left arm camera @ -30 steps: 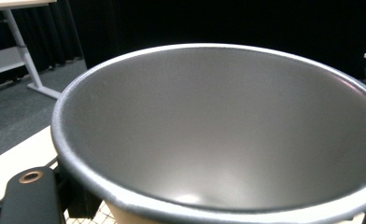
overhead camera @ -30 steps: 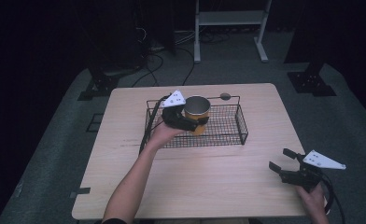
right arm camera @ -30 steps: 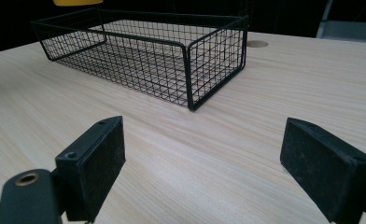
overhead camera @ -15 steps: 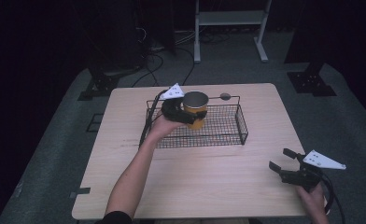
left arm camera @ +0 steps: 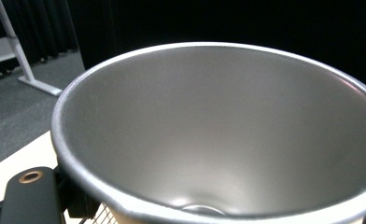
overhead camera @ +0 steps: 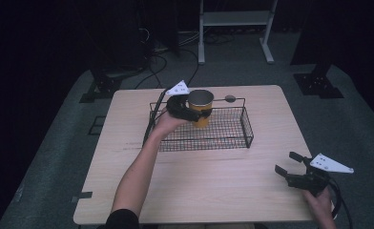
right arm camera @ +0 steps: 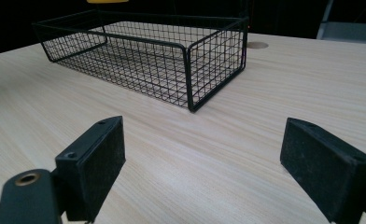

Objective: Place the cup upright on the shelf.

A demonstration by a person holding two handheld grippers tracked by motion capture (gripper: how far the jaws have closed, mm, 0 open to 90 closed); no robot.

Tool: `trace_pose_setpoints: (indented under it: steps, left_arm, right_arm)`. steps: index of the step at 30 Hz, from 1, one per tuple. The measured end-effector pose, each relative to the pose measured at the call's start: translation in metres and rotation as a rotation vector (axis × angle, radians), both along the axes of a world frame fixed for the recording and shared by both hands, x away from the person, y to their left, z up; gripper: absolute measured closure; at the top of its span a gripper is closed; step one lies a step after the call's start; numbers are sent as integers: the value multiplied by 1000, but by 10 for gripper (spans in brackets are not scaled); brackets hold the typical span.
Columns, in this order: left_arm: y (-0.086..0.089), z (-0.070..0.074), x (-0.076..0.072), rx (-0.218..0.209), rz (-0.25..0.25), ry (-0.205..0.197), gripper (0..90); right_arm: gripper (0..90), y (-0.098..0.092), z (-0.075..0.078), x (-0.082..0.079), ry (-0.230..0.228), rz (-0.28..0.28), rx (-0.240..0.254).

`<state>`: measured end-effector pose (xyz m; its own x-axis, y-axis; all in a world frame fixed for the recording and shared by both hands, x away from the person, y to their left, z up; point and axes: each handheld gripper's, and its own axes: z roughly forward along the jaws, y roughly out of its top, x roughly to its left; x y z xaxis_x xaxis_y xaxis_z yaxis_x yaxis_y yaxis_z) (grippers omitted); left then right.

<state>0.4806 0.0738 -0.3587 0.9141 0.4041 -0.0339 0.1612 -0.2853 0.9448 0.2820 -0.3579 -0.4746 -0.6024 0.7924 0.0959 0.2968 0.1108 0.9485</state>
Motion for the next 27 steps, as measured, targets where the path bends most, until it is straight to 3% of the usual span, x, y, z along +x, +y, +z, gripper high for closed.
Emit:
trace_pose_setpoints:
  steps: [6,27]
  left_arm:
    - [0,-4,9,17,2,5,144]
    - [-4,-36,29,109,1,53,142]
  right_arm:
    - [130,0,0,0,1,1,1]
    - [130,0,0,0,-1,3,-3]
